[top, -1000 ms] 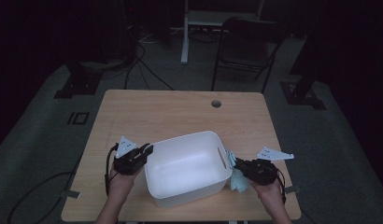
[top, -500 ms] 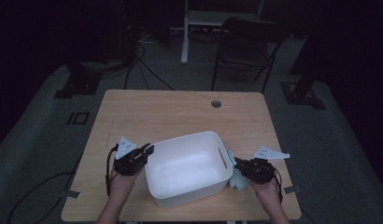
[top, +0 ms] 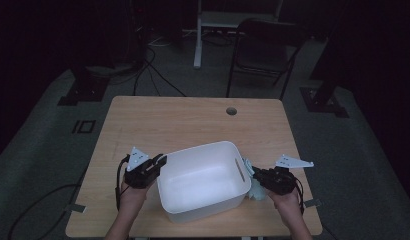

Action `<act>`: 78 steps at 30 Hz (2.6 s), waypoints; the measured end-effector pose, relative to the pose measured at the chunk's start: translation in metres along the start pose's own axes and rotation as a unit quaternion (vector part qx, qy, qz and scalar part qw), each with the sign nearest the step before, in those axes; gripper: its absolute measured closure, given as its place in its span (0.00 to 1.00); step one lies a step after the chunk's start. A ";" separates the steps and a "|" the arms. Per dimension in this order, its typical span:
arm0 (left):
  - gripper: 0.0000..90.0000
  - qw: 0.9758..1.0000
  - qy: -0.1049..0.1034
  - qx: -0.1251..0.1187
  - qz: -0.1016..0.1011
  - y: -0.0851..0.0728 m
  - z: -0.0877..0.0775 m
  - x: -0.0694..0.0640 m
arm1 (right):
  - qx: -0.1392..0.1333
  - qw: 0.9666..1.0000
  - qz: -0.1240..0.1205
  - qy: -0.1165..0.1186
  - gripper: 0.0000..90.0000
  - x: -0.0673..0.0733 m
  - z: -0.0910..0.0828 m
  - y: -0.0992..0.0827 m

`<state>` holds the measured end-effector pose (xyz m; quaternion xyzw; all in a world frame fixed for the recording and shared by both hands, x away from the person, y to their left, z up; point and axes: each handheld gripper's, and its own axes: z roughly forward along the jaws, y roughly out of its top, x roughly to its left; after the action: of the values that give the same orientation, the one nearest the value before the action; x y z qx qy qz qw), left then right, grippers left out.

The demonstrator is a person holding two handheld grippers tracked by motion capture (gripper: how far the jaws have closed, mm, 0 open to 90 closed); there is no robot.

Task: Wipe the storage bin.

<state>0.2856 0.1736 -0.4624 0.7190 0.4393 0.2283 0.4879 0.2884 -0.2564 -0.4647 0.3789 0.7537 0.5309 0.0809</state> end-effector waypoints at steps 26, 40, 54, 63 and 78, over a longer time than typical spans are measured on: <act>0.87 1.000 -0.001 0.000 0.001 0.001 0.002 0.000 | 0.034 0.999 -0.027 -0.011 0.92 -0.008 0.019 0.007; 0.87 1.000 -0.004 0.000 0.002 0.001 0.002 0.000 | 0.016 1.000 -0.006 0.003 0.92 -0.017 0.025 0.014; 0.87 1.000 -0.008 0.001 0.002 0.001 0.003 0.000 | 0.007 1.000 0.013 0.008 0.92 -0.027 0.036 0.019; 0.87 1.000 -0.008 0.004 0.008 0.003 0.005 -0.001 | -0.014 1.000 0.003 0.013 0.92 -0.029 0.033 0.033; 0.87 1.000 -0.011 0.004 0.007 0.003 0.005 -0.001 | -0.019 0.999 0.035 0.030 0.92 -0.042 0.047 0.025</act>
<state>0.2903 0.1697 -0.4620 0.7263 0.4301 0.2222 0.4879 0.3547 -0.2457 -0.4748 0.3872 0.7319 0.5589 0.0464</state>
